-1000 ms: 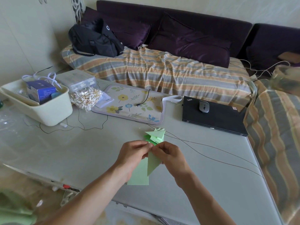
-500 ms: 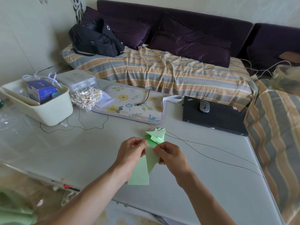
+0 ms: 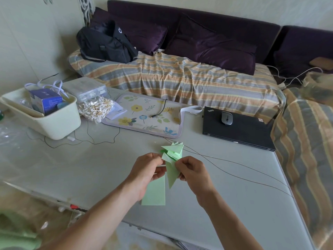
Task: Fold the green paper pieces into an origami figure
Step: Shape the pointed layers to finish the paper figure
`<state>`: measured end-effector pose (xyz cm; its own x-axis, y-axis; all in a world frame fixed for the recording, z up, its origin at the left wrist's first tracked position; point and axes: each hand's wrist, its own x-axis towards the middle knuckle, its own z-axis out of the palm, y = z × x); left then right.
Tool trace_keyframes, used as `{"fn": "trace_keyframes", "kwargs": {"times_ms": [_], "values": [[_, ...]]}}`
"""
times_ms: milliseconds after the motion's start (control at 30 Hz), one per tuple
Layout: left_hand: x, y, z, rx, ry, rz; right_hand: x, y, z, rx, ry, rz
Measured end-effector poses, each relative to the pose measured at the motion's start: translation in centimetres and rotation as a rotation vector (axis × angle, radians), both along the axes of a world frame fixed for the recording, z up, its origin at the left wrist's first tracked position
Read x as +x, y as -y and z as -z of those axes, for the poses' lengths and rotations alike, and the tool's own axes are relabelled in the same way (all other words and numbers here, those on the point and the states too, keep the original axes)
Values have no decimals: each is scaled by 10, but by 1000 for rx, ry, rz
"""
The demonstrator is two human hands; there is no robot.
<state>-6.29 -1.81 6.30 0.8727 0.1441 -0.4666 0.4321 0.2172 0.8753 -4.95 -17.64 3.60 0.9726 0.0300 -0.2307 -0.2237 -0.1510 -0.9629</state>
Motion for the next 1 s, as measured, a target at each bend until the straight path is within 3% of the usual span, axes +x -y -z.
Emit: {"fn": "trace_keyframes", "kwargs": {"times_ms": [167,333,433,567,1000], "values": [[-2,0,6,137,57,24,-1,-3,1,-61,36,-61],[-5,1,10,542,198,28,0,-4,3,-57,39,-72],[-6,1,9,681,307,101,-1,-6,-2,-1,15,-75],[-8,3,9,740,384,225,-4,-5,-2,1,-9,-119],[-5,2,23,869,372,295,-1,-3,6,-52,-2,-119]]}}
